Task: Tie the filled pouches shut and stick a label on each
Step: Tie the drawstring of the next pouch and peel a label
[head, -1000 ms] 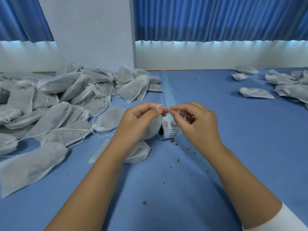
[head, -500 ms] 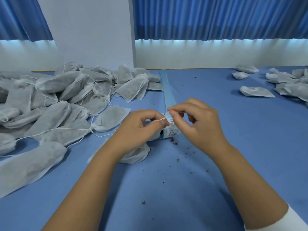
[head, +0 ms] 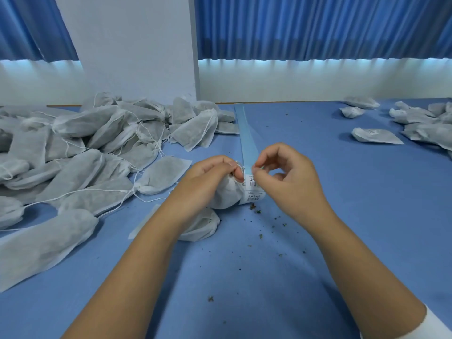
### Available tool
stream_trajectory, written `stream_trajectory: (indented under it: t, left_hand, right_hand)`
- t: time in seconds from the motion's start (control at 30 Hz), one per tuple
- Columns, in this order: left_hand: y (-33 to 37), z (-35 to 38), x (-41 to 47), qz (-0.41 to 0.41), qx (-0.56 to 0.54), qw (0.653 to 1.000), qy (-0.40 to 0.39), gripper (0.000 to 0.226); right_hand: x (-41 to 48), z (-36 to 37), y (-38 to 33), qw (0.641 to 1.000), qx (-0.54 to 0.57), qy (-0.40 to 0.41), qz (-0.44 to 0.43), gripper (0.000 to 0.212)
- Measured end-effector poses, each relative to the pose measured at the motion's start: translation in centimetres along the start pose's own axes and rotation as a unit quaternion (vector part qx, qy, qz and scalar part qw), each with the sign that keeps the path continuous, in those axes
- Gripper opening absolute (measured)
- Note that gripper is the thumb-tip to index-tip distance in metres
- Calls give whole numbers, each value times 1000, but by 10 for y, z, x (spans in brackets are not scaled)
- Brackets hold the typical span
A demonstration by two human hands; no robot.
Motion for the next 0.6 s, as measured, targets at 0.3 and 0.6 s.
stream_trajectory:
  t: [0.3,0.6]
  left_hand:
    - [-3,0,1,6,38,999,3,29]
    - [-5,1,1,30,40,999,16,25]
  right_hand:
    - [-3,5,-3,994,83,-66,8,16]
    - [-3,6,-2,995,71,-69,27,11]
Point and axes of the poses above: each hand's wrist, its own x-axis towards the middle knuckle, its own z-axis out of the palm, y = z × x, the point moved 1 cm from there along x, towards the middle knuckle, and after that the axes turned 7 degrees about x, right-handed, at the moved point
